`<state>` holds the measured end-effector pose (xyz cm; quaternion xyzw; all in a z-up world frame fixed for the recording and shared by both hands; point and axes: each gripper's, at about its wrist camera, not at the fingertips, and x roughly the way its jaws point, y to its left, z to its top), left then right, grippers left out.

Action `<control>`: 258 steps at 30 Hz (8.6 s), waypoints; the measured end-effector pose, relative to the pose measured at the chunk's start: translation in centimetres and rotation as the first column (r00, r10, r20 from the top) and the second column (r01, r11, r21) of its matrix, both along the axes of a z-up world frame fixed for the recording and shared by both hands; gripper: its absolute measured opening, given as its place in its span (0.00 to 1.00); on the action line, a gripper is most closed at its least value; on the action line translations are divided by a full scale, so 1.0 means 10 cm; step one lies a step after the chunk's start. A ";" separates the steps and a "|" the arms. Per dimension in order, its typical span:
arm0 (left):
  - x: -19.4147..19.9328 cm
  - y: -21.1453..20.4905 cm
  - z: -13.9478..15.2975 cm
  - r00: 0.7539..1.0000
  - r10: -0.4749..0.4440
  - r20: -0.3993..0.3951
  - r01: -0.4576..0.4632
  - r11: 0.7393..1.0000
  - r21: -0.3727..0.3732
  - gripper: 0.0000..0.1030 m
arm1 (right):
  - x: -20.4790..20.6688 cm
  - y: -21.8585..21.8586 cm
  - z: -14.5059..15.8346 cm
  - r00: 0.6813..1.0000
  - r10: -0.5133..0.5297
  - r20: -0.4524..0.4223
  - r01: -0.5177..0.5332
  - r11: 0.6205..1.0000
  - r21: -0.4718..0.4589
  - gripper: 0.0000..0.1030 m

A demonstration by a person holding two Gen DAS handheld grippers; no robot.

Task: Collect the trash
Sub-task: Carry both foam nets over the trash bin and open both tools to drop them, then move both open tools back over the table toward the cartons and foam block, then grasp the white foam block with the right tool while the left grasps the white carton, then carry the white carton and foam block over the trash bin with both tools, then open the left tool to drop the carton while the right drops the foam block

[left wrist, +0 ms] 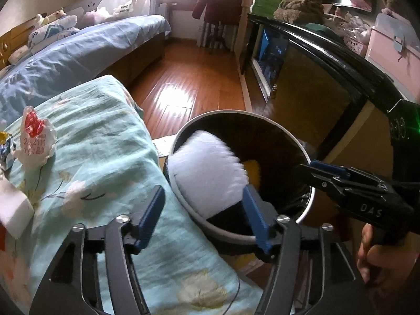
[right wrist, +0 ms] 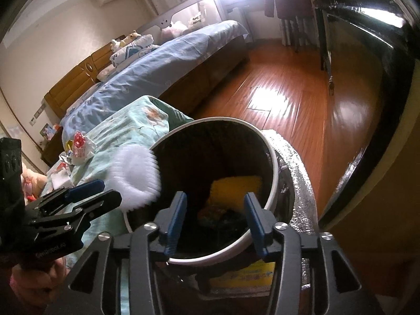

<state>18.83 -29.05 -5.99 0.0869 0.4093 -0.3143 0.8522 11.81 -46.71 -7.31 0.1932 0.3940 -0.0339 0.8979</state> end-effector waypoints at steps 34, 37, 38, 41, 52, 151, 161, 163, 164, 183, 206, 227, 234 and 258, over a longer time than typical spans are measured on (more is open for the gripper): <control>-0.39 2.14 -0.02 0.904 0.427 -0.018 -0.426 0.899 -0.096 0.73 | 0.20 1.41 0.13 0.964 0.263 0.049 -0.264 0.964 0.034 0.80; -0.40 2.34 -0.04 0.886 0.464 -0.029 -0.464 0.879 -0.106 0.73 | 0.26 1.57 0.12 0.954 0.296 0.046 -0.298 0.954 0.032 0.80; -0.41 2.41 -0.05 0.878 0.477 -0.031 -0.478 0.872 -0.107 0.73 | 0.27 1.62 0.11 0.951 0.305 0.045 -0.306 0.952 0.031 0.80; -0.42 2.55 -0.06 0.864 0.503 -0.032 -0.503 0.858 -0.107 0.73 | 0.32 1.76 0.09 0.942 0.334 0.041 -0.335 0.942 0.032 0.80; -0.41 2.98 -0.12 0.808 0.587 -0.054 -0.589 0.800 -0.113 0.73 | 0.51 2.14 0.04 0.906 0.423 0.031 -0.424 0.905 0.046 0.81; 0.70 2.42 -0.13 0.674 0.739 -0.029 -0.739 0.674 0.004 0.80 | 0.36 1.59 -0.02 0.952 0.302 0.051 -0.306 0.946 0.105 0.51; 0.44 2.52 -0.15 0.747 0.665 -0.022 -0.665 0.746 -0.040 0.58 | 0.35 1.54 -0.01 0.954 0.292 0.064 -0.297 0.948 0.111 0.51; 0.34 2.49 -0.13 0.770 0.638 -0.024 -0.638 0.768 -0.054 0.58 | 0.33 1.53 0.01 0.954 0.290 0.069 -0.297 0.949 0.108 0.51; 0.24 2.45 -0.11 0.791 0.611 -0.019 -0.611 0.789 -0.064 0.58 | 0.32 1.52 0.01 0.955 0.289 0.072 -0.295 0.950 0.106 0.51; -0.42 1.32 0.10 0.971 0.235 0.042 -0.232 0.970 -0.068 0.57 | -0.02 0.92 0.12 0.985 0.156 0.079 -0.163 0.984 0.079 0.51; -0.48 0.39 0.03 1.000 -0.003 0.014 0.003 1.000 -0.019 0.57 | -0.15 0.19 0.10 0.999 0.021 0.048 -0.024 0.998 0.055 0.51; -0.23 -0.05 -0.03 0.995 -0.092 -0.026 0.092 0.996 0.004 0.57 | 0.02 -0.09 0.02 1.000 -0.004 0.013 0.003 0.999 0.050 0.52; -0.22 -0.13 -0.04 0.993 -0.116 -0.031 0.116 0.993 0.008 0.57 | 0.08 -0.10 0.01 1.000 -0.009 0.005 0.009 0.999 0.051 0.52; -0.15 -0.11 -0.04 0.994 -0.096 -0.048 0.097 0.995 0.025 0.66 | 0.15 -0.12 -0.01 1.000 -0.001 -0.006 0.001 0.995 0.100 0.65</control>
